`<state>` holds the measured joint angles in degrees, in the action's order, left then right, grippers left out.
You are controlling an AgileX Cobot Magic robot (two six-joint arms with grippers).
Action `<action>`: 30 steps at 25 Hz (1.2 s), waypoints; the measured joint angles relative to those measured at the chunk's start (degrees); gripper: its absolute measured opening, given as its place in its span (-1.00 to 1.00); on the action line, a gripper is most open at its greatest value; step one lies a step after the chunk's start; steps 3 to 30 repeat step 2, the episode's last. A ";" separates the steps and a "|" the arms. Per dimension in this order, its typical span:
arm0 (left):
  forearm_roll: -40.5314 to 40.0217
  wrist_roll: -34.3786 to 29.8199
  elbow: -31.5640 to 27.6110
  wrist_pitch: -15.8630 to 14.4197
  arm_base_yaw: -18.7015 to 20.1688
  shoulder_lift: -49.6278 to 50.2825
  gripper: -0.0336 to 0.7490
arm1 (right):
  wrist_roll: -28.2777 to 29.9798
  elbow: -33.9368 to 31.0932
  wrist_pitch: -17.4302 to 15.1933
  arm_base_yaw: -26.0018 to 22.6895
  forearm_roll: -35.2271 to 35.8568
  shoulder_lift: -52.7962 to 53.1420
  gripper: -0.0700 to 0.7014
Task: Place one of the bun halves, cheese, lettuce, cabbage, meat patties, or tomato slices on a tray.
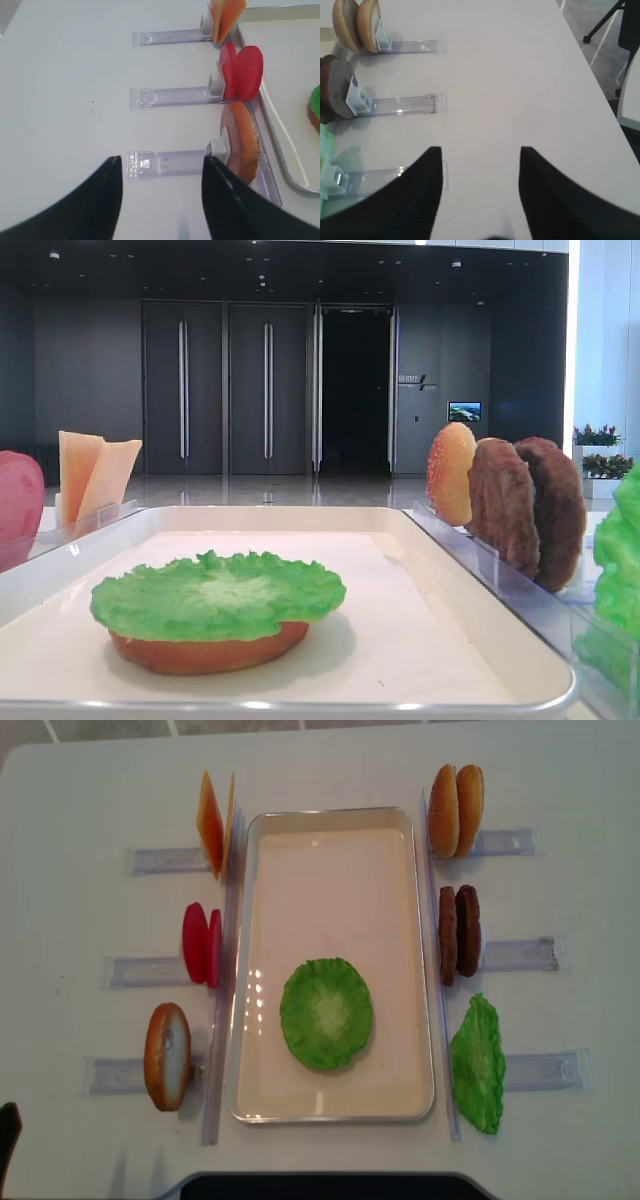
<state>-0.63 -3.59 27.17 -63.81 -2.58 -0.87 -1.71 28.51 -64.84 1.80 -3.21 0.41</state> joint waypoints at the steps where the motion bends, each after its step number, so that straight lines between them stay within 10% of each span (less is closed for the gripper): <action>1: 0.00 0.00 0.00 0.00 0.00 0.00 0.08 | 0.00 0.00 0.00 0.00 0.00 0.00 0.13; 30: 0.00 0.00 0.00 0.00 0.00 0.00 0.08 | 0.00 0.00 0.00 0.00 0.00 0.00 0.13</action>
